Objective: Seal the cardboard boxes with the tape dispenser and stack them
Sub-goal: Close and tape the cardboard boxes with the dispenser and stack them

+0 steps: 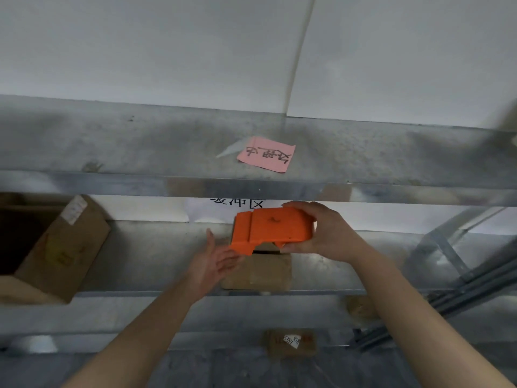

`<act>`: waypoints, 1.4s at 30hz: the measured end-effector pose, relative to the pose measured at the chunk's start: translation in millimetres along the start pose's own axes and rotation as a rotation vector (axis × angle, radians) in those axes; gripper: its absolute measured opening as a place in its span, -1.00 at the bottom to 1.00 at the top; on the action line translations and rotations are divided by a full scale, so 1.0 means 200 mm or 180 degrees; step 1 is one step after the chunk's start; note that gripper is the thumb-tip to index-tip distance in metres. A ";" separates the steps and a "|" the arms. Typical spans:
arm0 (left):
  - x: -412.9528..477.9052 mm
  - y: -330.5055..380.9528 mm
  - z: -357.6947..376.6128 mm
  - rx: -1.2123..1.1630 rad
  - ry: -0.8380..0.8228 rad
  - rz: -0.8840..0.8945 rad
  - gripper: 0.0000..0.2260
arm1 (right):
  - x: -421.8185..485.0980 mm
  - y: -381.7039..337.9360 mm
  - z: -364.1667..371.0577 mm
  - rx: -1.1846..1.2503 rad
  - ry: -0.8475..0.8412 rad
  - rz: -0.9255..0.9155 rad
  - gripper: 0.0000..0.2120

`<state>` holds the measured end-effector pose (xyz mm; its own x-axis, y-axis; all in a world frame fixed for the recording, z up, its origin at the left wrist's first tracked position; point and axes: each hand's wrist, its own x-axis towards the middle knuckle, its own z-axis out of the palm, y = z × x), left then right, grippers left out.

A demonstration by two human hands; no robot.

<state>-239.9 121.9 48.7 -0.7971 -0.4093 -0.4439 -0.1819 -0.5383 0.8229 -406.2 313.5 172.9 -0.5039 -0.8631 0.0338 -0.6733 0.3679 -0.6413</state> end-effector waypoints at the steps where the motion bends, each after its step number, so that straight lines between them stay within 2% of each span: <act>1: -0.01 0.02 -0.02 -0.0324 -0.0221 -0.0215 -0.23 | 0.01 -0.02 0.02 0.0060 -0.0026 -0.0026 -0.19; 5: -0.08 0.06 -0.04 -0.0693 -0.0637 -0.0477 -0.31 | 0.05 -0.04 0.11 0.0148 -0.0197 -0.0084 -0.23; 7: -0.09 0.07 -0.05 -0.0805 -0.0445 -0.0364 -0.49 | 0.06 -0.03 0.15 0.0186 -0.0242 -0.0077 -0.22; 10: -0.08 0.04 -0.08 -0.0704 0.0144 -0.0147 -0.82 | 0.06 -0.01 0.19 0.0188 -0.0274 -0.0050 -0.21; 14: -0.06 0.02 -0.10 -0.0349 0.0381 0.0055 -0.88 | 0.06 0.02 0.22 0.0151 -0.0330 -0.0057 -0.23; 19: -0.04 0.00 -0.13 -0.0417 0.0781 0.0251 -0.98 | 0.05 0.09 0.24 0.0177 -0.0255 -0.0018 -0.22; 21: -0.04 -0.01 -0.14 0.0055 0.0941 0.0465 -0.98 | 0.05 0.13 0.23 0.0165 -0.0228 -0.0017 -0.22; 25: 0.02 0.01 -0.14 0.1943 0.1314 0.1117 -0.88 | 0.04 0.20 0.25 0.0070 -0.0190 -0.0086 -0.19; 28: 0.08 0.03 -0.15 0.2996 0.1288 0.1342 -0.93 | 0.05 0.27 0.27 0.0085 -0.0112 -0.0120 -0.18; 32: 0.17 0.03 -0.19 0.3449 0.0991 0.1408 -0.92 | 0.06 0.33 0.27 0.0123 -0.0041 -0.0112 -0.15; 37: 0.24 0.04 -0.31 0.4152 0.0980 0.1670 -0.78 | 0.04 0.43 0.29 0.0013 -0.0102 -0.0134 -0.17; 42: 0.22 0.03 -0.29 0.4478 0.0920 0.2210 -0.62 | 0.03 0.49 0.29 -0.0094 -0.0168 -0.0182 -0.15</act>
<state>-242.3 58.2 12.9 -0.8466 -0.4822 0.2251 -0.3394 0.8151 0.4694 -444.6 324.5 65.8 -0.4355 -0.8997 0.0288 -0.7161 0.3269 -0.6167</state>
